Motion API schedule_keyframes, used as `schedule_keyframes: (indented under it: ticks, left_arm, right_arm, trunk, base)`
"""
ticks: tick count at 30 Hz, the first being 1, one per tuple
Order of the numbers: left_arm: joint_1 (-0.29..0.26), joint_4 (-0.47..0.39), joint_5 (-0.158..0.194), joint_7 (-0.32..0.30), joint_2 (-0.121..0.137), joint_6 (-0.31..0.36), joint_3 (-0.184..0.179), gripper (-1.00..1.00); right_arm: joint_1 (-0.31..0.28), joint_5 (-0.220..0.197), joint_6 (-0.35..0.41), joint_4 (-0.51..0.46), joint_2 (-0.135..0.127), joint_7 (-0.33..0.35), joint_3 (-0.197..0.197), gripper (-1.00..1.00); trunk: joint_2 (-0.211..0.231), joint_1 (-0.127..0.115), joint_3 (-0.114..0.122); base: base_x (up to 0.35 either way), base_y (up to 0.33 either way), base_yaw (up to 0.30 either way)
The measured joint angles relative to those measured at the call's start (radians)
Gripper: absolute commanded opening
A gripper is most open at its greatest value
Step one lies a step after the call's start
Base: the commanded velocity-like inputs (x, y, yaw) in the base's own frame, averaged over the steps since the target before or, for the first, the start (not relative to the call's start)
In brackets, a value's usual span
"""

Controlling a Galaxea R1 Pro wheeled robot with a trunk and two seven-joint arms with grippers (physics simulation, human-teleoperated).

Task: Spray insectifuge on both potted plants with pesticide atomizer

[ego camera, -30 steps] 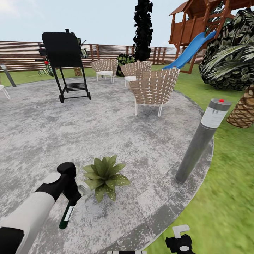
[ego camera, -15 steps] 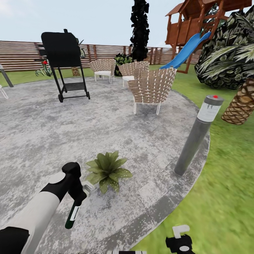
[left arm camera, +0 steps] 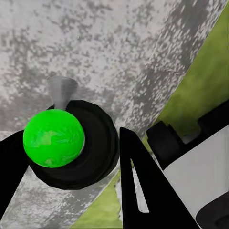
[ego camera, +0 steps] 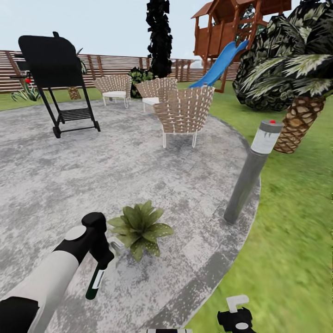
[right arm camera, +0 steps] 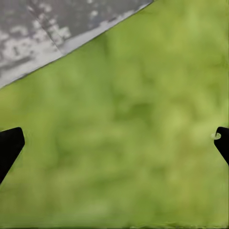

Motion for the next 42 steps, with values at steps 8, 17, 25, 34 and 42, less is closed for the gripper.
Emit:
schedule_keyframes:
  ticks: [8, 17, 25, 34, 42]
  left_arm:
    - [-0.008, 0.0, -0.002, 0.0, 0.003, -0.009, -0.003, -1.0]
    - [-0.014, 0.014, 0.006, 0.0, -0.002, -0.023, -0.005, -1.0]
    - [-0.086, 0.038, 0.015, 0.0, -0.026, -0.007, 0.004, -1.0]
    - [-0.078, 0.081, 0.001, 0.0, -0.02, -0.02, -0.006, -1.0]
    - [-0.08, 0.081, 0.001, 0.0, -0.022, -0.019, -0.007, -1.0]
  right_arm:
    - [0.0, 0.0, 0.0, 0.0, 0.0, 0.0, 0.0, 1.0]
    - [0.0, 0.001, -0.002, 0.001, -0.009, -0.001, 0.0, 1.0]
    - [0.0, -0.001, 0.0, -0.001, -0.013, -0.001, 0.0, 1.0]
    - [0.0, -0.002, 0.0, -0.001, -0.013, -0.001, -0.002, 1.0]
    - [0.0, -0.001, -0.002, 0.0, -0.014, 0.0, -0.001, 1.0]
  trunk:
    - [0.0, 0.0, 0.0]
    - [0.0, 0.0, 0.0]
    - [0.0, 0.0, 0.0]
    - [0.0, 0.0, 0.0]
    - [0.0, 0.0, 0.0]
  base:
    - [-0.065, 0.295, -0.203]
    - [-0.01, 0.073, -0.006]
    - [0.0, 0.0, -0.116]
    - [-0.083, 0.079, -0.292]
    - [-0.067, 0.278, -0.113]
